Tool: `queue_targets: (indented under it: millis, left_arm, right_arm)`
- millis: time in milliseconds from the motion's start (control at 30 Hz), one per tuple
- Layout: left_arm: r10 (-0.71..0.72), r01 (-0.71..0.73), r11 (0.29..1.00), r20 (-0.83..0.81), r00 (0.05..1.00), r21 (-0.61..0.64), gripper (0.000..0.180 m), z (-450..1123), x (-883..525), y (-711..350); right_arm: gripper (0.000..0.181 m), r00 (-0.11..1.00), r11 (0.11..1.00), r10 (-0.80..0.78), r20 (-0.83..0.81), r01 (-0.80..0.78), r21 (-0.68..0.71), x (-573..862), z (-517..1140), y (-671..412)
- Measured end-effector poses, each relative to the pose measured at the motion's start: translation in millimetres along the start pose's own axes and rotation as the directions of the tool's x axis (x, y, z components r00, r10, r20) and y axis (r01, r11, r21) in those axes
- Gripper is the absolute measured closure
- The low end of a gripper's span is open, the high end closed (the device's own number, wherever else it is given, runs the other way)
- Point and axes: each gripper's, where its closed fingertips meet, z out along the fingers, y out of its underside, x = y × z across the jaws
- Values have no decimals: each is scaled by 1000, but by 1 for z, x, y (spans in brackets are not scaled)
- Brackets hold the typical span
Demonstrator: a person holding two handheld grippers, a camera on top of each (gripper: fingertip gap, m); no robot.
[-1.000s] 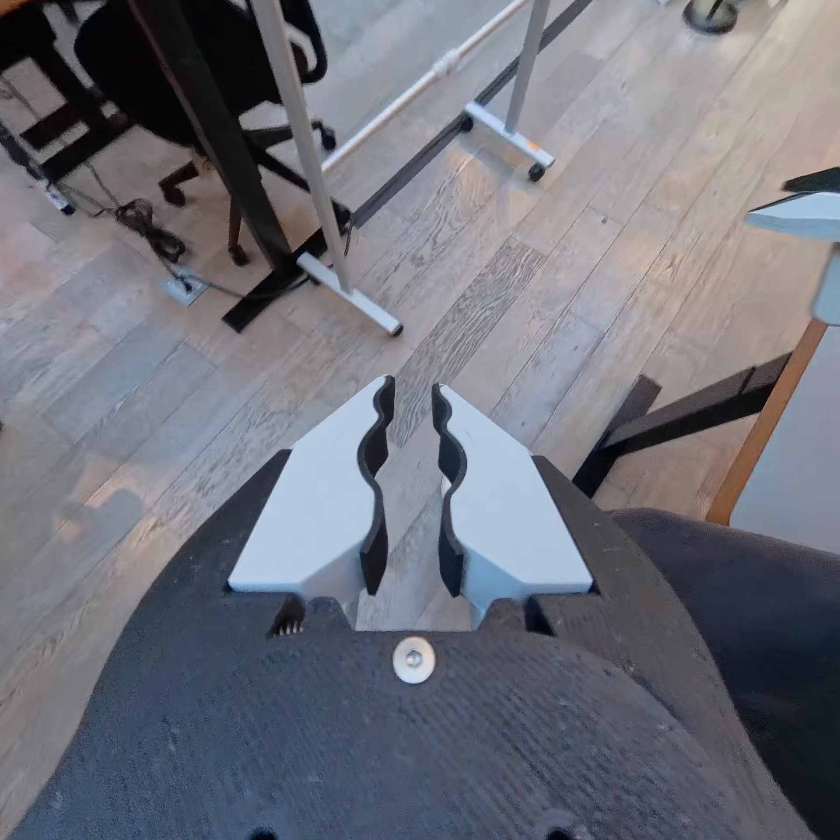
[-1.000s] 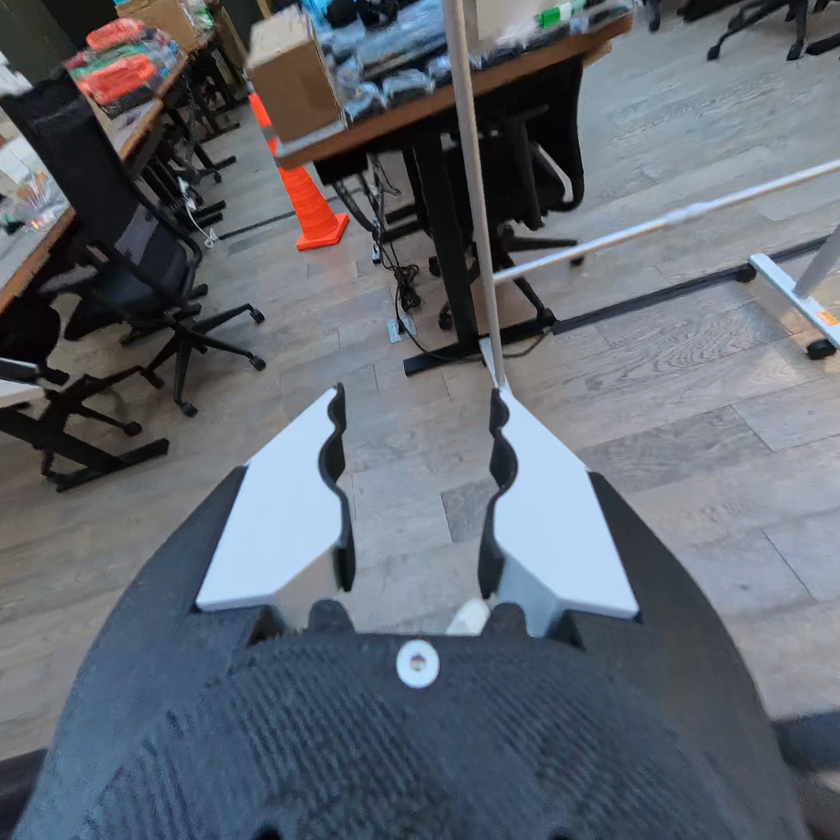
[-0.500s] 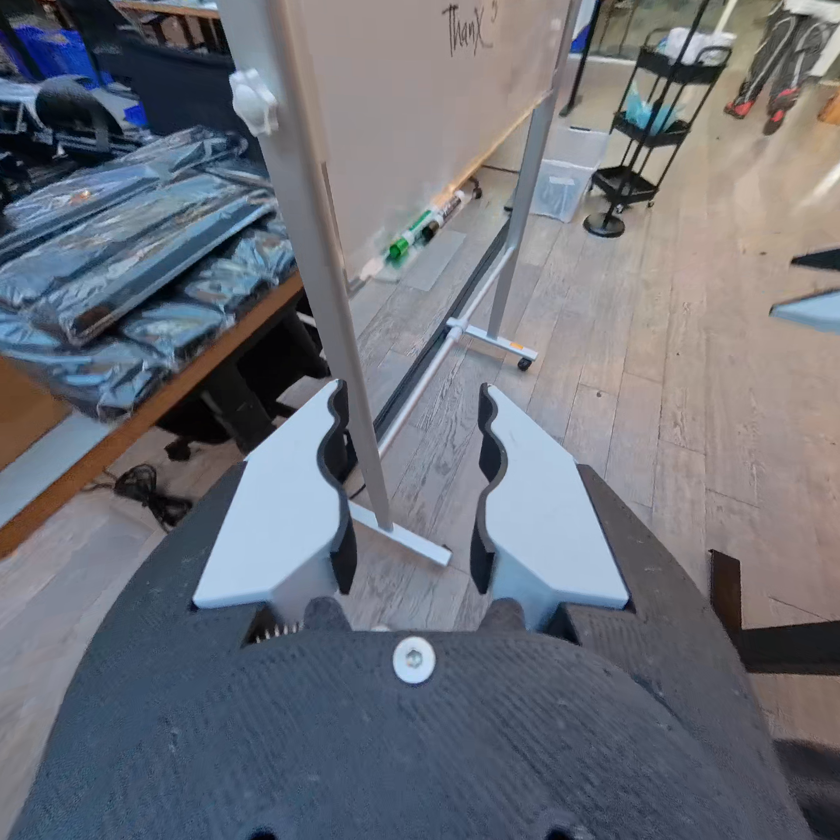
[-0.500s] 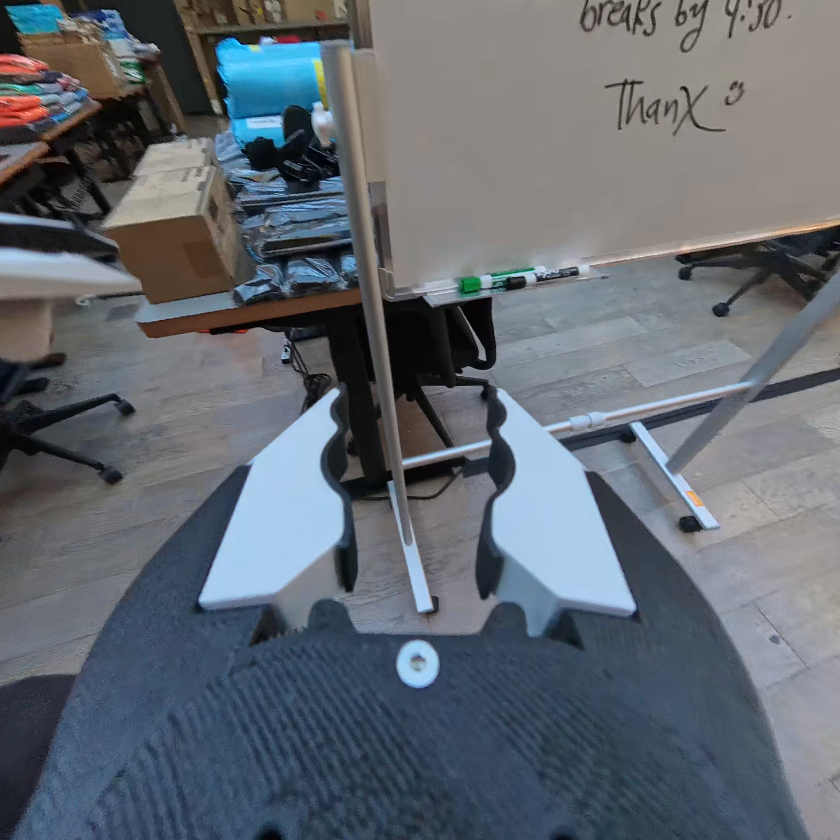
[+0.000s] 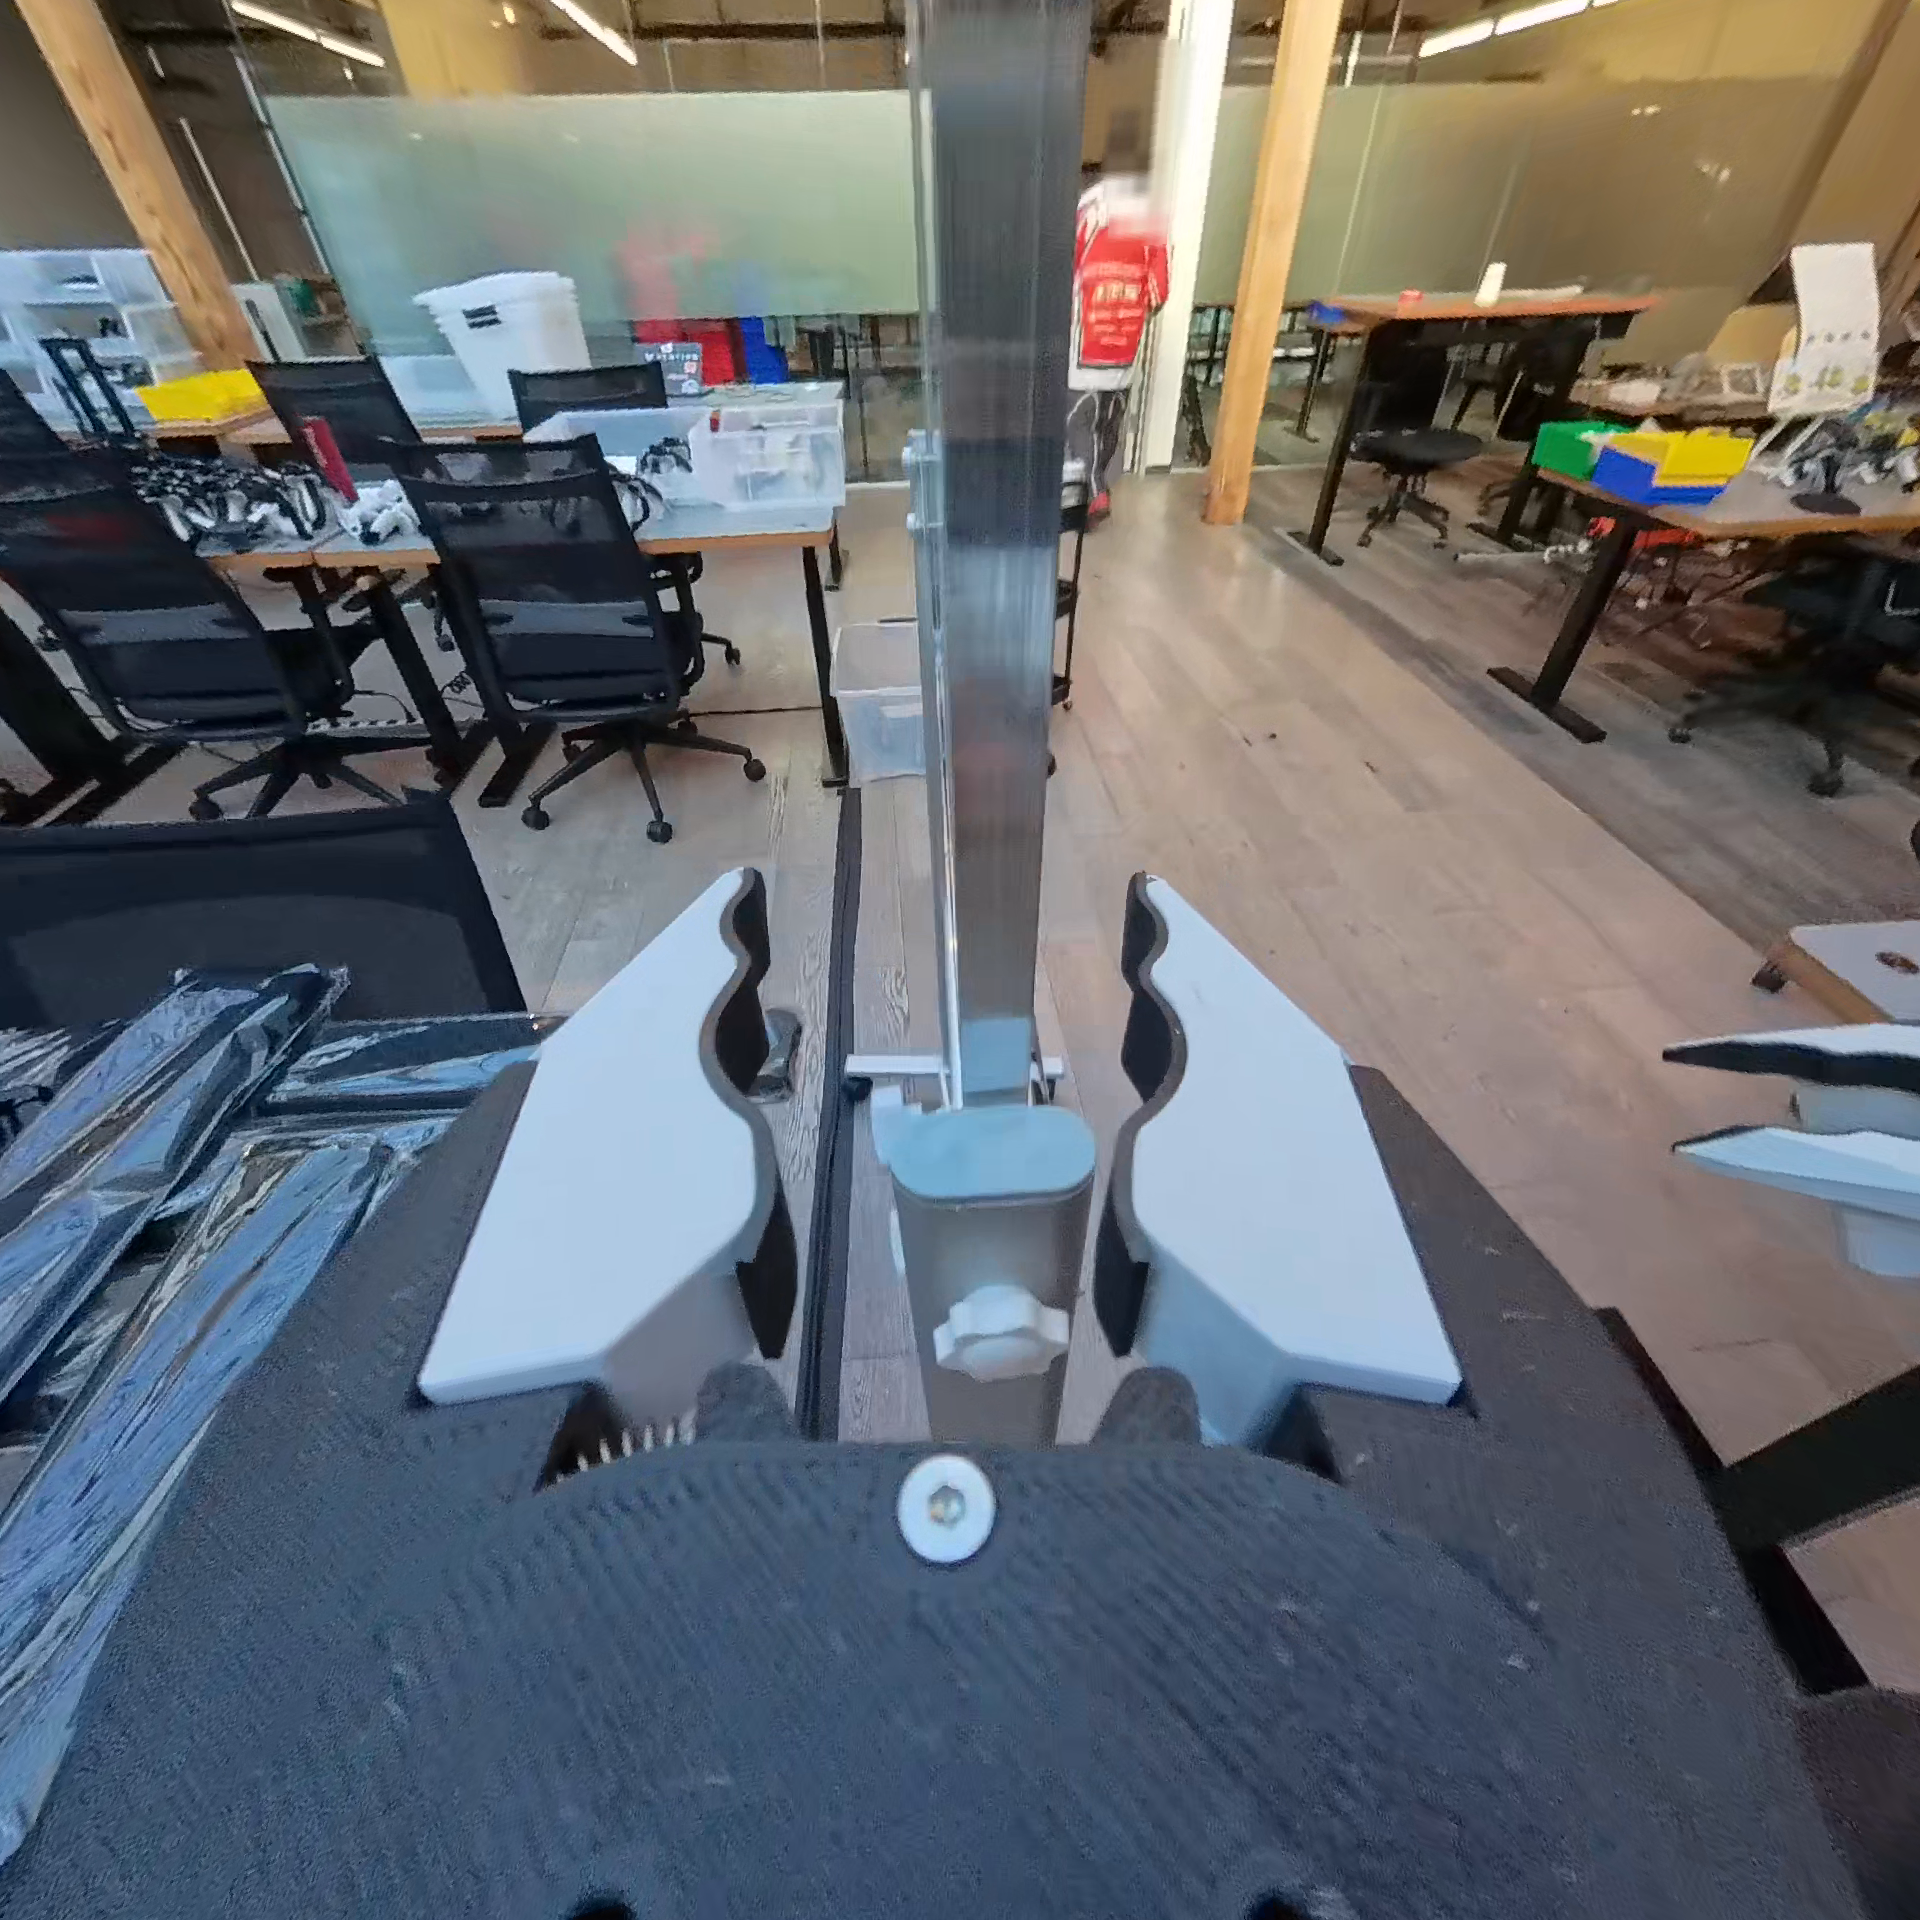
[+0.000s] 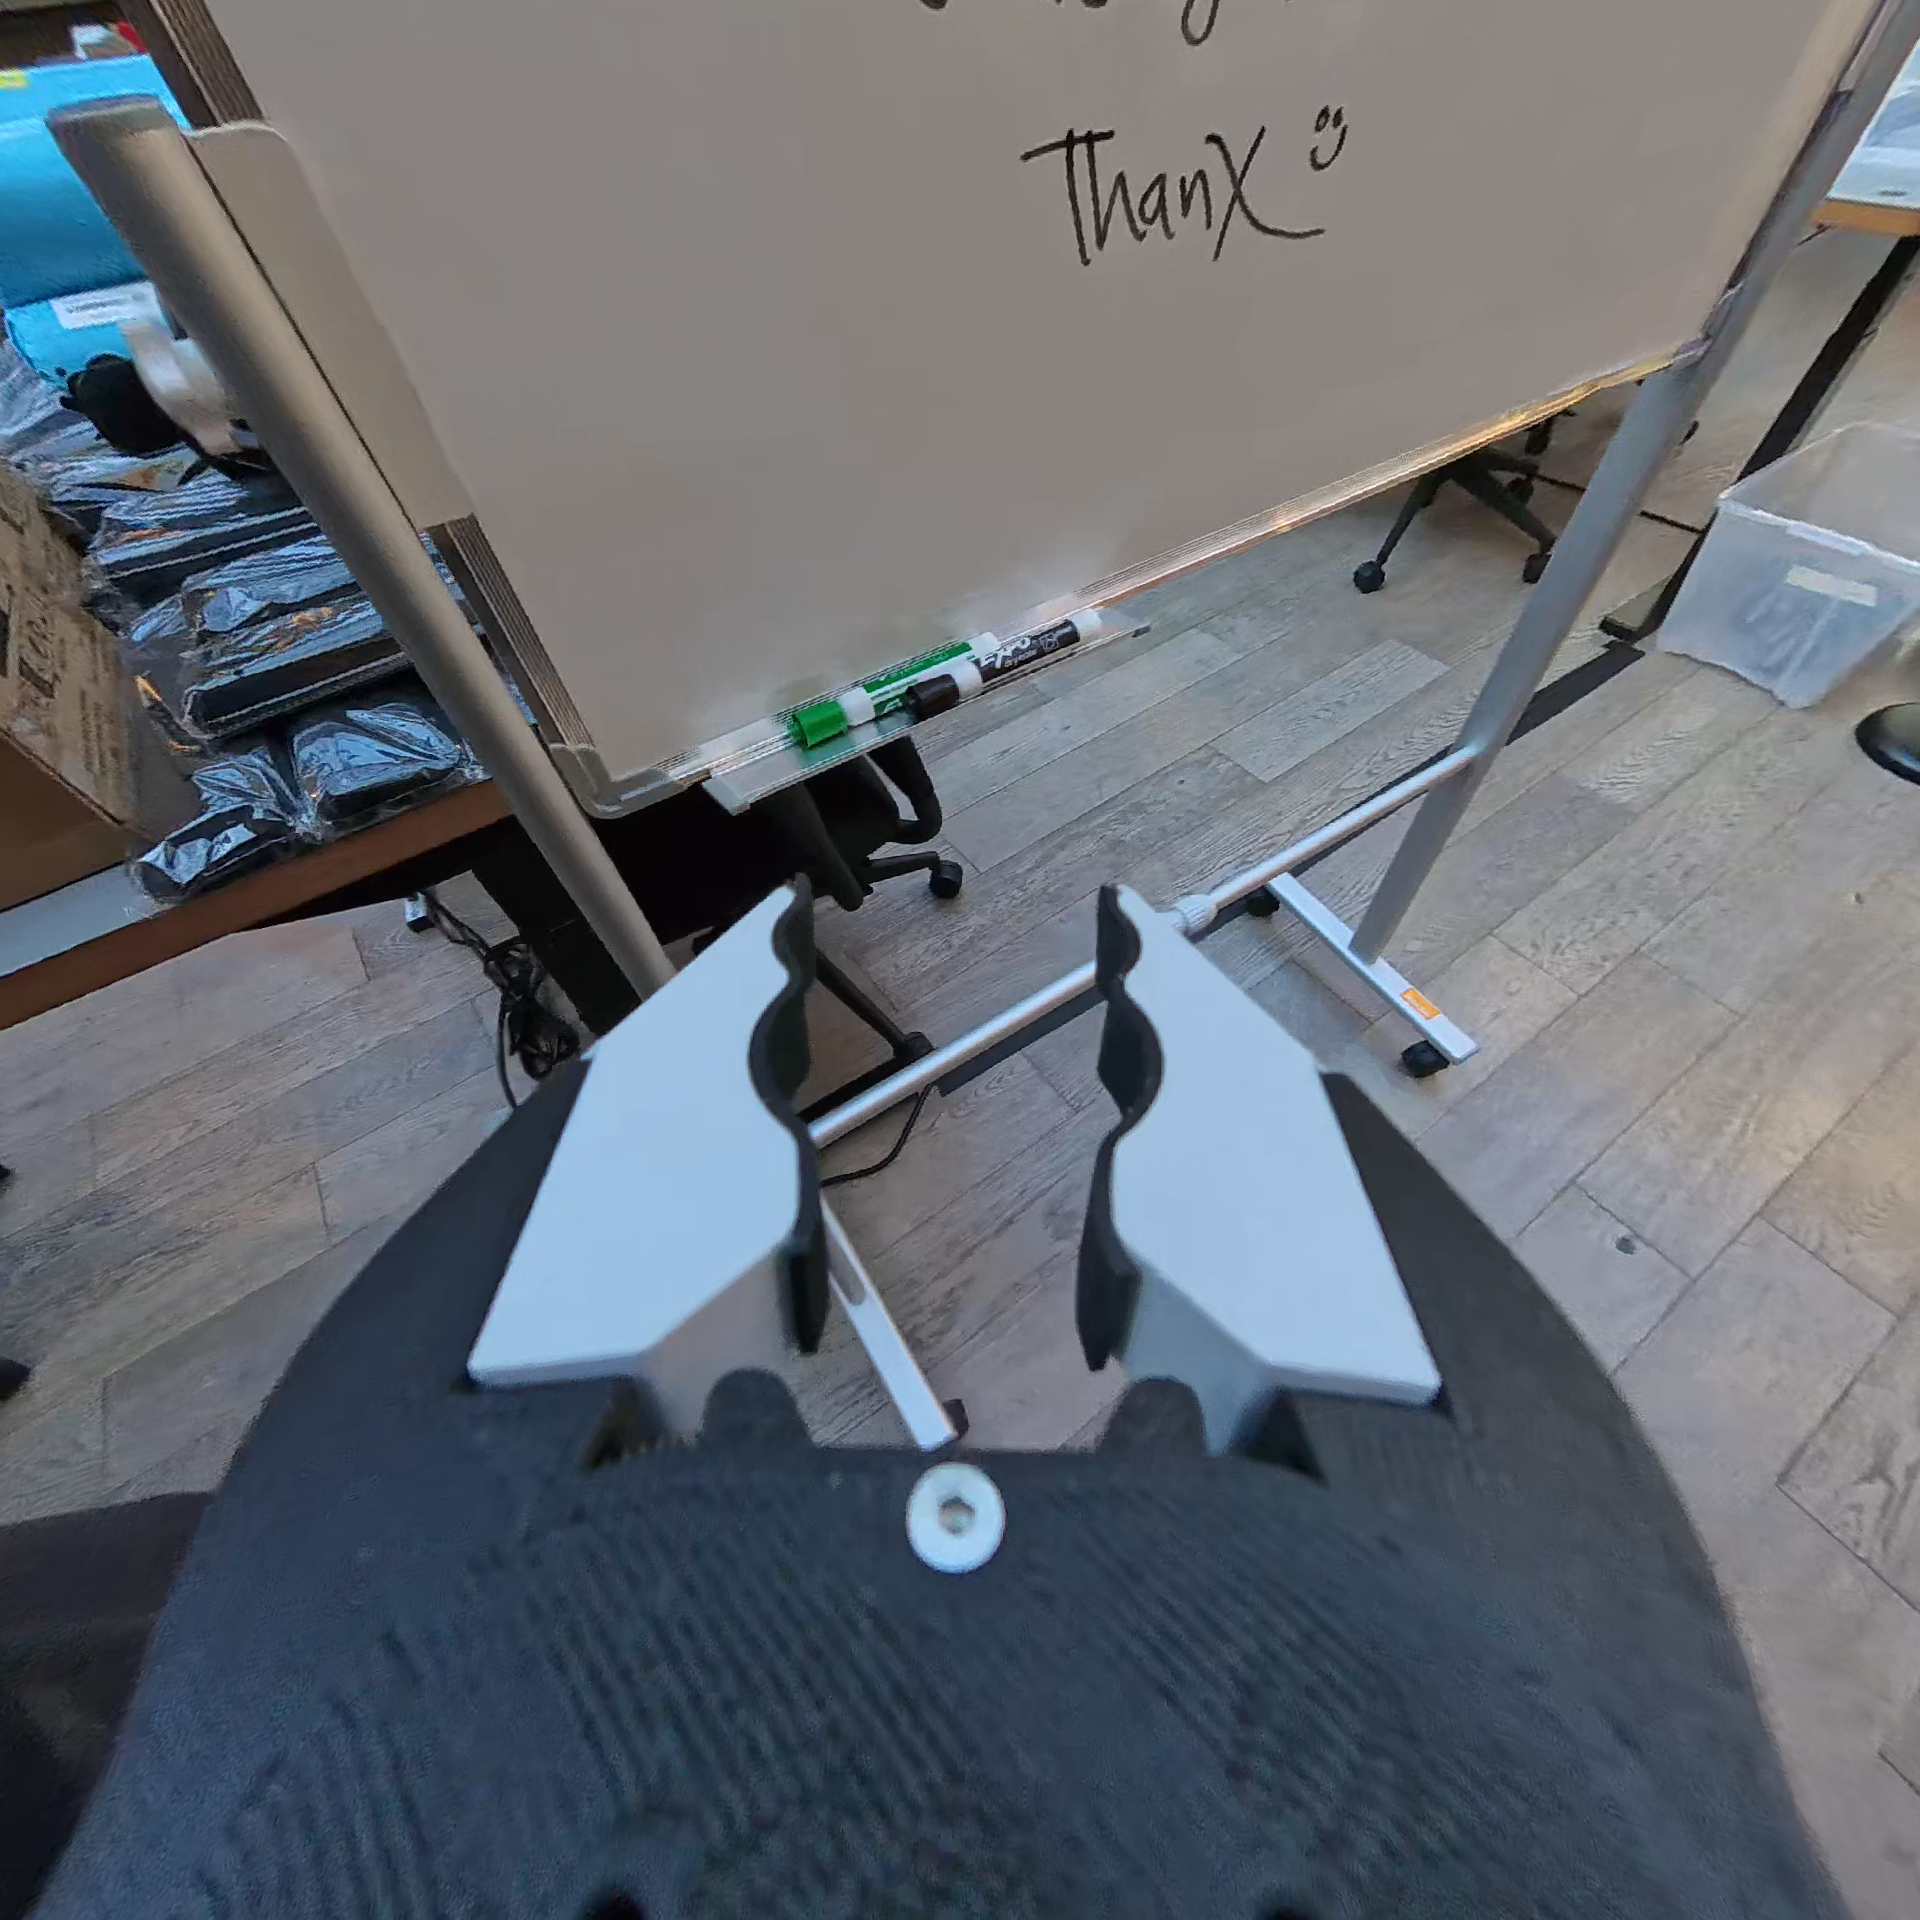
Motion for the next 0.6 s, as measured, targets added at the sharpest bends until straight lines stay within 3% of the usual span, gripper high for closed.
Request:
queue_targets:
  millis: [267, 467, 600]
  left_arm:
    - [-54, 83, 975, 143, 988, -207, 123, -22, 15, 129]
    - [-185, 207, 972, 179, 966, -113, 144, -9, 13, 131]
    - [-219, 233, 969, 153, 964, -80, 144, -7, 14, 132]
  right_arm:
    - [128, 997, 999, 11, 71, -9, -31, 15, 22, 0]
    - [127, 989, 998, 38, 145, -30, -57, 12, 40, -2]
    - [128, 988, 997, -36, 152, 46, -62, 7, 45, -5]
